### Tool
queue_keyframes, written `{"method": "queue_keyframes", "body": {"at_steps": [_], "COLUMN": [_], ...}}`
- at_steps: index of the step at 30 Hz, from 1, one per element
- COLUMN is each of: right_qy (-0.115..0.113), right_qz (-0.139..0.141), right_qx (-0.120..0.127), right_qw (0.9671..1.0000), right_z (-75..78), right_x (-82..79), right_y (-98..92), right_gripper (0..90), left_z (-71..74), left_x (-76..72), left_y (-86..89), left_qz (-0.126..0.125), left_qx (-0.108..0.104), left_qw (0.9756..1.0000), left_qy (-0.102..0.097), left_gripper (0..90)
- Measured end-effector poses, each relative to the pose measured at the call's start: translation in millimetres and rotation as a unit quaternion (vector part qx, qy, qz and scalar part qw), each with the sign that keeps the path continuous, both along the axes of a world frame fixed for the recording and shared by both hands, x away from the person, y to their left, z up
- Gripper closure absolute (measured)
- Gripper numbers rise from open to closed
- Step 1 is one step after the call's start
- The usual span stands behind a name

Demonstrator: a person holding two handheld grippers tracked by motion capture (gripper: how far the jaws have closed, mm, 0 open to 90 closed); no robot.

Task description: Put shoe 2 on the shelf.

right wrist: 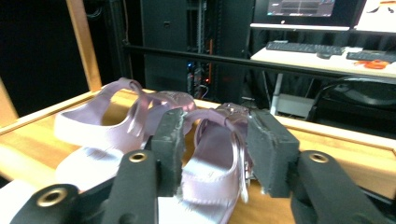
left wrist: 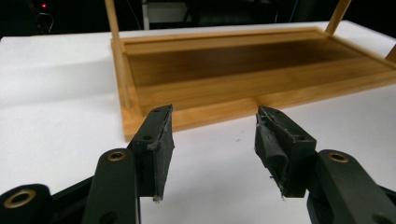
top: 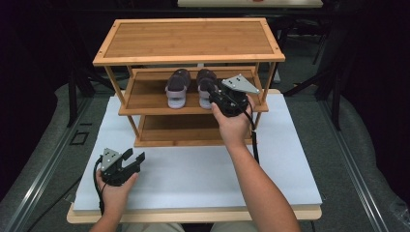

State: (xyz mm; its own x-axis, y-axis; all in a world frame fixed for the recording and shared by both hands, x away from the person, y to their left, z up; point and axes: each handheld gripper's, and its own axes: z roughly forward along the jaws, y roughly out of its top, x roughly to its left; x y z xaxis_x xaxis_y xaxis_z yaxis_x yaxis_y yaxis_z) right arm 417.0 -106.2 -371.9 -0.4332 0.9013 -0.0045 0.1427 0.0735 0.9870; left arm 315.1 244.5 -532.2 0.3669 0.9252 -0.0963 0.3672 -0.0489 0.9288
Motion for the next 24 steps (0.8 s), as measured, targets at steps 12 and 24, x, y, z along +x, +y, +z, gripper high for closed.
{"method": "queue_keyframes", "body": {"at_steps": [12, 24], "right_qy": [0.024, 0.037], "right_qz": [0.024, 0.03], "right_qx": [-0.013, -0.015], "right_qw": [0.9993, 0.9988], "right_z": [-0.1, -8.8], "right_x": [-23.8, -20.4], "right_y": [-30.2, -38.5], "right_gripper": [53.3, 52.0], "left_z": [52.0, 108.5], "left_x": [16.7, 53.8], "left_y": [-20.4, -46.3], "left_qz": [-0.016, -0.032], "left_qx": [0.002, 0.024], "left_qw": [0.9988, 0.9968], "left_qy": [-0.047, -0.069], "left_gripper": [41.8, 52.4]}}
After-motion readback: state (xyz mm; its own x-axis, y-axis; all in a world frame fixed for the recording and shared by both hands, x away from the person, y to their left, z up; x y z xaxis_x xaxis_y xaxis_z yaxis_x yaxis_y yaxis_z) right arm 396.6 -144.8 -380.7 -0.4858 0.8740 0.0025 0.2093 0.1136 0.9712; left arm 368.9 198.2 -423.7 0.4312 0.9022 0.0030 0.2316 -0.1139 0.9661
